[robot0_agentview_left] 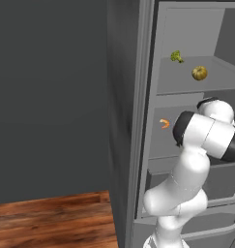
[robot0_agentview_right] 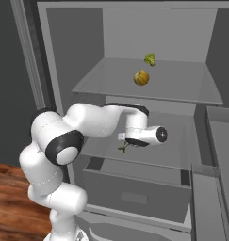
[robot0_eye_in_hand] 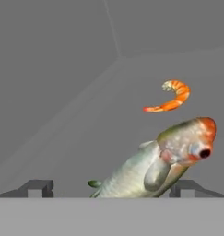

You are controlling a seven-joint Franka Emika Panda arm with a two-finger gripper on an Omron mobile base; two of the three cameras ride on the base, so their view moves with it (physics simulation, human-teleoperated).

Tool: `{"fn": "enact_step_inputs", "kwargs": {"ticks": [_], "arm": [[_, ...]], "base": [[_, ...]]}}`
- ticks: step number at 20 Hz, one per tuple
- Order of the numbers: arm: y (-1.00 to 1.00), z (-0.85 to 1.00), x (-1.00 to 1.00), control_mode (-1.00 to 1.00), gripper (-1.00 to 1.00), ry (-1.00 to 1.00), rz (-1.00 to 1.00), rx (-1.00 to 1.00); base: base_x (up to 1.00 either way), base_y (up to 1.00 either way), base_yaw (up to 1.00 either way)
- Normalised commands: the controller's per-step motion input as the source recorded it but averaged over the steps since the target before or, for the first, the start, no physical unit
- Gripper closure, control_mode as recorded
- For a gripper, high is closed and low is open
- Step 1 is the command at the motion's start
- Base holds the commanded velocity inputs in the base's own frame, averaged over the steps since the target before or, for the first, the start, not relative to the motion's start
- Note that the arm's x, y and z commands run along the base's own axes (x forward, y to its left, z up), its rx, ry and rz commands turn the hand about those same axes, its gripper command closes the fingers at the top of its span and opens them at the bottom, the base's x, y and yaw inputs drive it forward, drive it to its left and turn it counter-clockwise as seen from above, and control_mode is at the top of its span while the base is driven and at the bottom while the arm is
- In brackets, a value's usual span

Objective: Transport the fish and squash to the fridge. Place the fish on the rack containing meat and place the squash on the rack containing the vegetable, ensuring meats and vegetables are on different racks.

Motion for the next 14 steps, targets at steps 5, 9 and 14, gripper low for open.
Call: {"fn": "enact_step_inputs", "kwargs": {"ticks": [5, 9, 14], "arm": [[0.0, 0.19, 0.06, -1.0, -1.0, 0.01, -0.02, 0.0], [0.07, 0.04, 0.01, -1.0, -1.0, 0.05, -0.08, 0.0], [0.04, 0.0, -0.48, -1.0, -1.0, 0.01, -0.05, 0.0]], "base": [[0.0, 0.0, 0.0], [0.0, 0.0, 0.0], [0.0, 0.0, 0.0]]}}
